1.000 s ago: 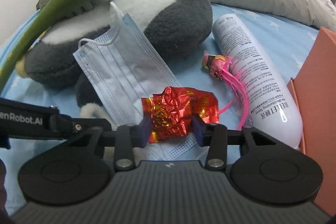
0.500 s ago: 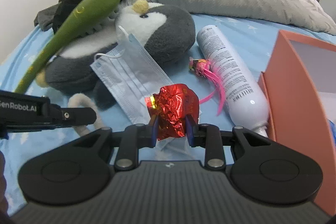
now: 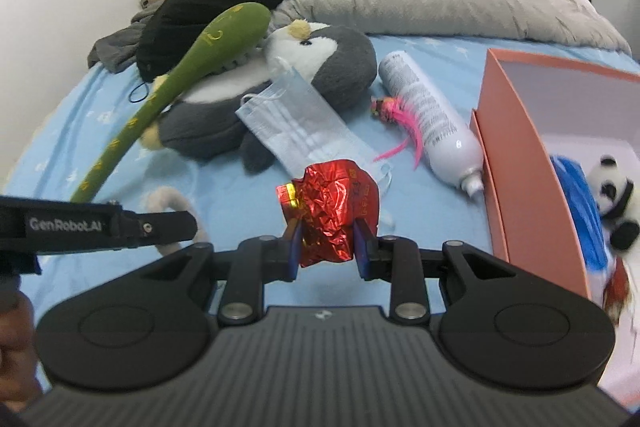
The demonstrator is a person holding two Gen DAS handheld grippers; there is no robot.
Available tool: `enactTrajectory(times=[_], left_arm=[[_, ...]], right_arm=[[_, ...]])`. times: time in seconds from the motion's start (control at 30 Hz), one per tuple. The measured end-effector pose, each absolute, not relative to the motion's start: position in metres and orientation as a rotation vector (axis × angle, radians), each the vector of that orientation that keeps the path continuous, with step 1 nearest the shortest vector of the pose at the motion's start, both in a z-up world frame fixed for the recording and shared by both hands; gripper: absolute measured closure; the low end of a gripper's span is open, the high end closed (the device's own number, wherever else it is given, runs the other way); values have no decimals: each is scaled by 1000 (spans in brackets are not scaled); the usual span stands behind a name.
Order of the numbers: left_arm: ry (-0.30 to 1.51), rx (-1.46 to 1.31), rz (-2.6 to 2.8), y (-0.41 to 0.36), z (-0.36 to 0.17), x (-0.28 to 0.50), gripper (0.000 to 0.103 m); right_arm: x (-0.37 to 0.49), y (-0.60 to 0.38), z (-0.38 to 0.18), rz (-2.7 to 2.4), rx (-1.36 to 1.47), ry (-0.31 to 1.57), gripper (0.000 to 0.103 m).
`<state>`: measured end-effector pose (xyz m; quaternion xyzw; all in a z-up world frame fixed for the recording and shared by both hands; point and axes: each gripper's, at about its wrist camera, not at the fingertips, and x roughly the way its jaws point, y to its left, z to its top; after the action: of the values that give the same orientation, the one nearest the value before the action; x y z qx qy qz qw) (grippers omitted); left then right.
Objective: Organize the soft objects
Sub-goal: 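Lift and carry the red foil candy toward the pink box while the left carries the stick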
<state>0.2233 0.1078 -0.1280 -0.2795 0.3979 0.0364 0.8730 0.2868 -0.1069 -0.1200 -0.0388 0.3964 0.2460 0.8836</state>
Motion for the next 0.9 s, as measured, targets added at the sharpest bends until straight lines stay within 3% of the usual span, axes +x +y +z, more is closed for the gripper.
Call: enactTrajectory(times=[0.5,0.9], left_arm=[[831,-480,19,70,-109,153,94],[783,-411,-75,54,-66,156,94]], right_arm=[[209,-141,-102,470,-77,803,72],[194,-164,-60,413,-27,676,72]])
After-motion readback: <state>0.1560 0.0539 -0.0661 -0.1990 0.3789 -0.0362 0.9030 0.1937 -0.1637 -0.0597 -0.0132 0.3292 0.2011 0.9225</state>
